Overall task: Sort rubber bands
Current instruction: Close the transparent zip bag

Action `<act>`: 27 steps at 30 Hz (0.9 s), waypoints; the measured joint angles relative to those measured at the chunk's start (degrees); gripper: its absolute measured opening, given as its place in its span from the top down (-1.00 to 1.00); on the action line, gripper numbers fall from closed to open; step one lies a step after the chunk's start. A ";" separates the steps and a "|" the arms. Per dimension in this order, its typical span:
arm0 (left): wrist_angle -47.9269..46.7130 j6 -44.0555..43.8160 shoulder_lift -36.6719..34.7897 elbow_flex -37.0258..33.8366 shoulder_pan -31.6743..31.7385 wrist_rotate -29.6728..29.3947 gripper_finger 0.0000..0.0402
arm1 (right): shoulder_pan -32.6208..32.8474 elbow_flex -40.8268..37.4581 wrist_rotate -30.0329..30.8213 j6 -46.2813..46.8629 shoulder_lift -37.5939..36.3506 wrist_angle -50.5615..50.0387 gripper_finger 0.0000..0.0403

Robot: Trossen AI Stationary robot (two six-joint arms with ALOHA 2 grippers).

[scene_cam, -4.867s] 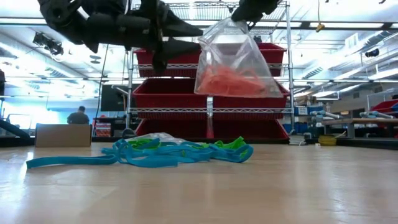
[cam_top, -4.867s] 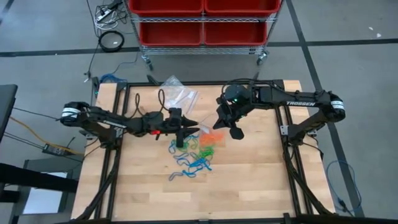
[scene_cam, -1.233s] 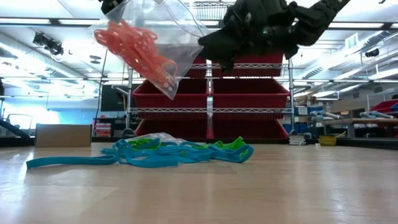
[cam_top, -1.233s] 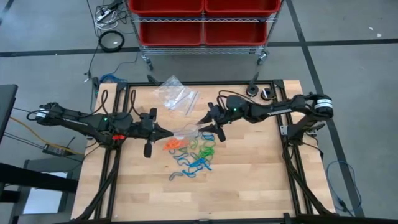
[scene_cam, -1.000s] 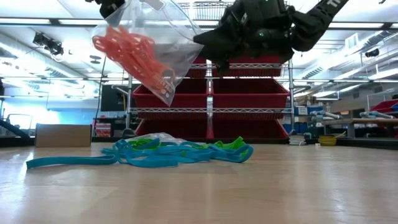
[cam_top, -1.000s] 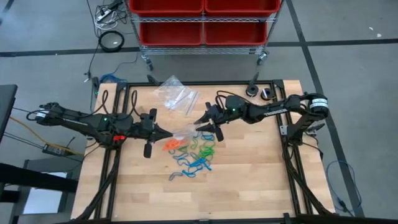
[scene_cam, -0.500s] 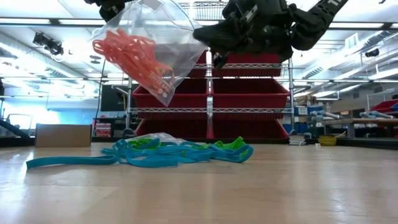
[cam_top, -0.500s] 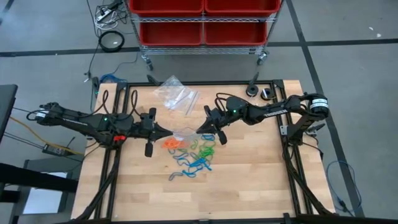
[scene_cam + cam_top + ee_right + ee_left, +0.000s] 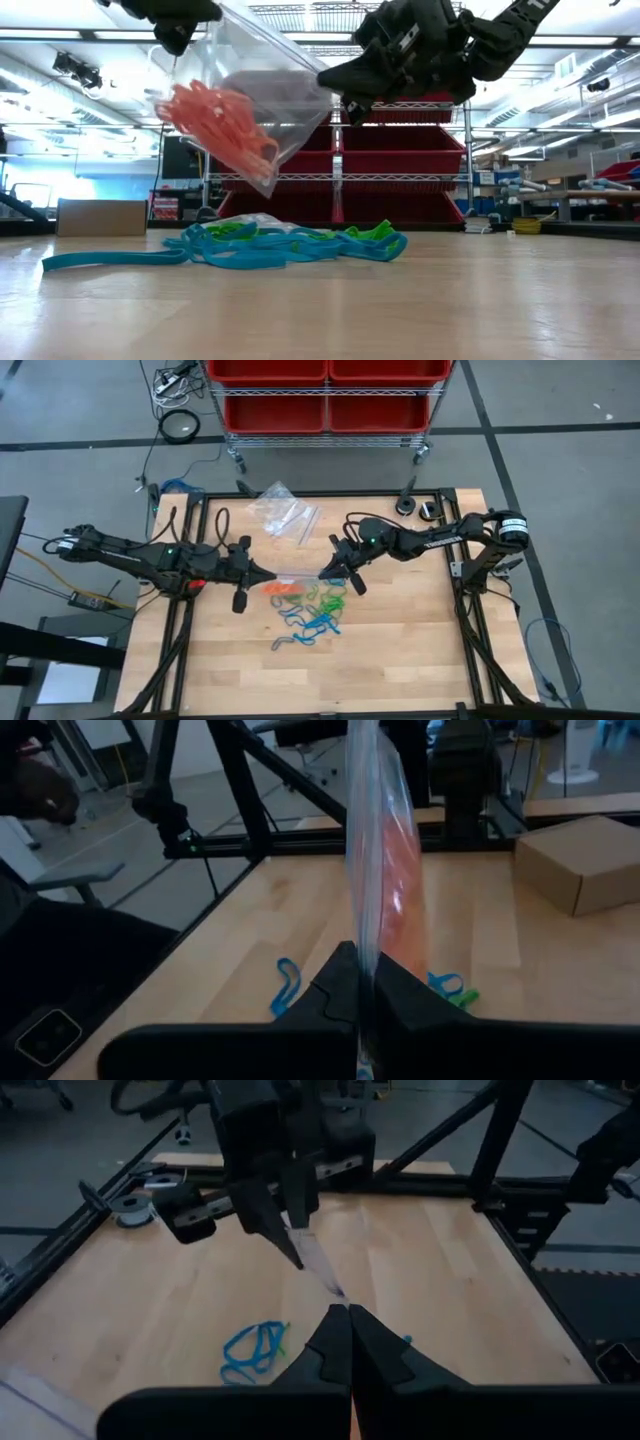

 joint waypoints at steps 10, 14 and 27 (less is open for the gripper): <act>-2.53 -3.29 -0.02 0.01 -0.02 3.18 0.91 | -0.02 0.00 -2.40 0.24 -0.02 1.10 1.00; -2.22 -3.33 -0.02 -0.01 0.00 3.14 0.72 | 0.07 0.00 -3.42 1.09 -0.02 1.12 1.00; -3.03 -4.85 2.95 0.04 0.00 3.12 0.34 | 0.88 -0.02 -4.05 0.63 -1.78 1.27 1.00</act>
